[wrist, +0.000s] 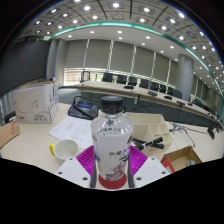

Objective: Pour water

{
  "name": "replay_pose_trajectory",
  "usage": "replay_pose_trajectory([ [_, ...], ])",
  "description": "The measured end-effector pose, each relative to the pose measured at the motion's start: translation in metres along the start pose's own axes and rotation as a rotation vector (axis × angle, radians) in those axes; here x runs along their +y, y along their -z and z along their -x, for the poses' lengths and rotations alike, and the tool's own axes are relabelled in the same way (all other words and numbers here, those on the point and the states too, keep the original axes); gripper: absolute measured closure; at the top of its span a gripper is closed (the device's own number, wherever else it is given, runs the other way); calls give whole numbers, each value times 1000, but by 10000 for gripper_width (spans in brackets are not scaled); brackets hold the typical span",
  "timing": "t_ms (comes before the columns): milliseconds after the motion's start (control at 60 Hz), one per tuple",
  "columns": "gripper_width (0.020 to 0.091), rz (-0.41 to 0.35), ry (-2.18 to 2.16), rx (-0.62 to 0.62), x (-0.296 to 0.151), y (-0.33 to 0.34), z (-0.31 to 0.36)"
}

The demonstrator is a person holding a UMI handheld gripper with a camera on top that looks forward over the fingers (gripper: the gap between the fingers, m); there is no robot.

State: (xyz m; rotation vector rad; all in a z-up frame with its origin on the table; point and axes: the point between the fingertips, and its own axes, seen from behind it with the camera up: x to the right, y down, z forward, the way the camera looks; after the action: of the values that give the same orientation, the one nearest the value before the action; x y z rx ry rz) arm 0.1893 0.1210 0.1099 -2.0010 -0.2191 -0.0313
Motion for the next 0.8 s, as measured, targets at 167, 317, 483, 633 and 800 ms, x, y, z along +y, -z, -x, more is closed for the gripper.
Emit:
replay_pose_trajectory([
  [167,672,19,-39,-26,36,-16,-3],
  [317,661,22,-103,-38,55,-24,-9],
  [483,558,3,-113,-48,58,-22,-9],
  [633,268,67,-152,-31,65,-8,-12],
  [800,245,142,-174,69,62,40,-14],
])
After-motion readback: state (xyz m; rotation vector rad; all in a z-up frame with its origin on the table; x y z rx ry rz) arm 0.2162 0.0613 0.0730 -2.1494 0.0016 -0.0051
